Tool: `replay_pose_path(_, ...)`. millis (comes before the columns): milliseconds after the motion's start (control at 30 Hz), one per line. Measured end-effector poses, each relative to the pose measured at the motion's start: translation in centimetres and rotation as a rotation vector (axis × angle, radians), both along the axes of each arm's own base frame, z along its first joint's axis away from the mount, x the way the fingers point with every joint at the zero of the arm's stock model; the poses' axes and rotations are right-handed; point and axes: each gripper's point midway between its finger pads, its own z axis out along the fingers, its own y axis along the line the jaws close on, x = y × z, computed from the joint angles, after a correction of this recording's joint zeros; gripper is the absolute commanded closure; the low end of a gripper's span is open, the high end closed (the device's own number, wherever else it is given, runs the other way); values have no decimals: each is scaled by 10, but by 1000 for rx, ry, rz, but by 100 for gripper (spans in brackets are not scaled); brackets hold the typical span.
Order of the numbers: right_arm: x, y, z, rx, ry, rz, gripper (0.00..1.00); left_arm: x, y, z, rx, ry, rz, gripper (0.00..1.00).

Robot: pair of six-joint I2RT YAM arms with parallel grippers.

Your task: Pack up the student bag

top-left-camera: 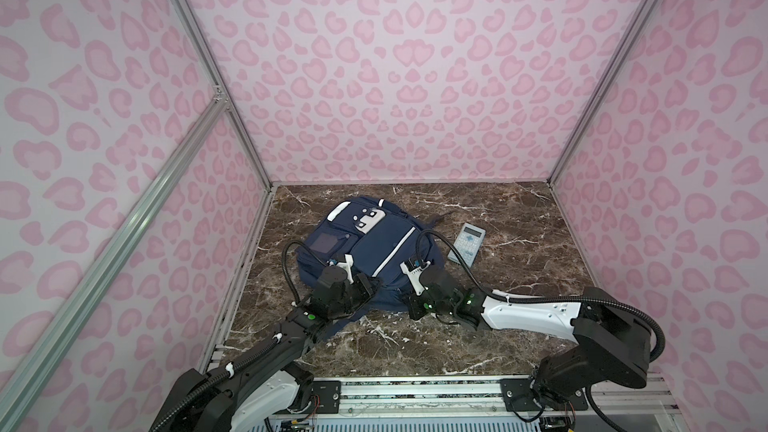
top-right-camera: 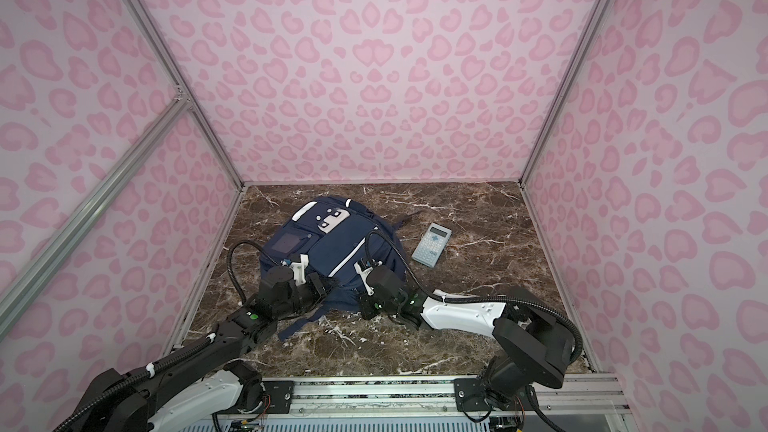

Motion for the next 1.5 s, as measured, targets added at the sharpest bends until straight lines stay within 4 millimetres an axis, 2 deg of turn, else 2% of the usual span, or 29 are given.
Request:
replay_pose_path(100, 2, -1, 2, 1, -7, 4, 100, 0, 0, 0, 1, 1, 1, 97)
replay_pose_path(267, 6, -9, 3, -17, -8, -3, 100, 0, 2, 3, 7, -2, 6, 97)
replay_pose_path(333, 12, -23, 3, -27, -12, -39, 100, -1, 6, 5, 6, -4, 7, 97)
replay_pose_path(467, 29, -65, -4, -64, -14, -151, 100, -7, 11, 6, 15, 6, 0, 97)
replay_pose_path(533, 38, -78, -2, -72, -19, -186, 100, -11, 11, 8, 7, 10, -16, 97)
replay_pose_path(600, 54, -93, 0, -79, -16, -243, 100, -15, 10, 9, 2, 13, -30, 97)
replay_pose_path(700, 77, -112, 3, -100, -20, -301, 100, -19, 13, 9, 16, 27, -56, 97)
replay_pose_path(833, 98, -122, -2, -100, -11, -303, 100, -15, 26, 13, 39, 33, -91, 97)
replay_pose_path(933, 94, -115, -10, -79, 15, -243, 100, -8, 44, 12, 86, 55, -107, 97)
replay_pose_path(1033, 78, -96, -11, -85, 2, -182, 100, 2, 70, 3, 112, 87, -67, 96)
replay_pose_path(1067, 68, -87, -12, -97, -7, -153, 100, 4, 81, -2, 106, 110, -36, 87)
replay_pose_path(1133, 49, -69, -13, -127, -30, -98, 100, 8, 97, -10, 96, 130, 28, 47)
replay_pose_path(1167, 37, -59, -14, -134, -33, -72, 100, 10, 105, -13, 99, 143, 67, 31)
replay_pose_path(1200, 26, -49, -15, -138, -34, -48, 100, 16, 112, -13, 112, 145, 102, 23)
replay_pose_path(1267, 5, -29, -22, -136, -17, -7, 100, 35, 130, 4, 174, 118, 172, 6)
replay_pose_path(1300, -6, -18, -27, -137, -3, 15, 100, 46, 138, 22, 208, 78, 205, 4)
replay_pose_path(1367, -19, 5, -31, -136, 10, 48, 100, 63, 151, 68, 258, -51, 265, 5)
replay_pose_path(1400, -23, 18, -30, -127, 7, 65, 100, 65, 154, 88, 266, -114, 288, 6)
replay_pose_path(1433, -24, 29, -28, -112, 6, 75, 100, 63, 156, 100, 271, -153, 301, 12)
replay_pose_path(1500, -24, 43, -22, -78, 2, 90, 100, 53, 156, 101, 263, -166, 310, 14)
